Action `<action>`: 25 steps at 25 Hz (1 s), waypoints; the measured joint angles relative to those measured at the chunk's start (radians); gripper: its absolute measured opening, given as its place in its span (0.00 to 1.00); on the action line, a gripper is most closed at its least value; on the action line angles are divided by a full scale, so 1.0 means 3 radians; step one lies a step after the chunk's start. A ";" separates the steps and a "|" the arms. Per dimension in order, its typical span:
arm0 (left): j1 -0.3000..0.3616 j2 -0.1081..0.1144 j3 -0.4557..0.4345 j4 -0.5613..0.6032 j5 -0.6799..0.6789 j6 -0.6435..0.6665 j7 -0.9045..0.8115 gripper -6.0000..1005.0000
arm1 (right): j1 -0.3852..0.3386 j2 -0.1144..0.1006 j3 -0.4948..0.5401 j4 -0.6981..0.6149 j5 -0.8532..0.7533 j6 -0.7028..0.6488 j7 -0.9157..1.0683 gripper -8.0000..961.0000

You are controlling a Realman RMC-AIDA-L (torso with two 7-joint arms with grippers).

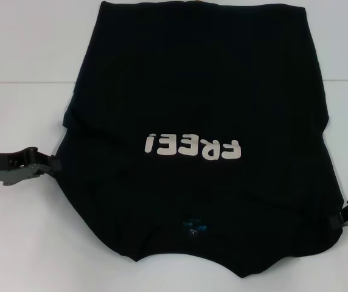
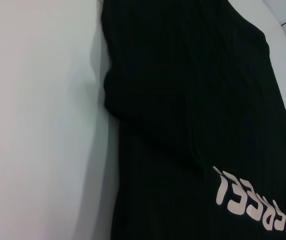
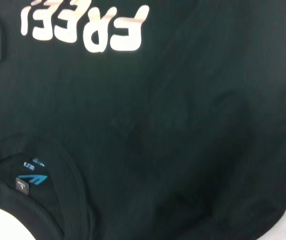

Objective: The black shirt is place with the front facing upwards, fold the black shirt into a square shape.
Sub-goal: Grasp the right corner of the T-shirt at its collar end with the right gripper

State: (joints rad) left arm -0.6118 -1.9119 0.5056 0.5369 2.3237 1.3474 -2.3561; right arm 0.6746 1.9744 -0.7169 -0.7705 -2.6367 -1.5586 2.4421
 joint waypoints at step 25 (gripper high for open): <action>-0.0006 -0.0003 0.0001 0.0000 0.0001 -0.0007 0.0000 0.02 | 0.0002 0.0007 -0.0064 0.0017 -0.0143 -0.0014 0.0060 0.54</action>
State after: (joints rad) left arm -0.6136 -1.9128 0.5058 0.5369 2.3240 1.3452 -2.3562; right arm 0.6752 1.9766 -0.7360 -0.7654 -2.6797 -1.5629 2.4601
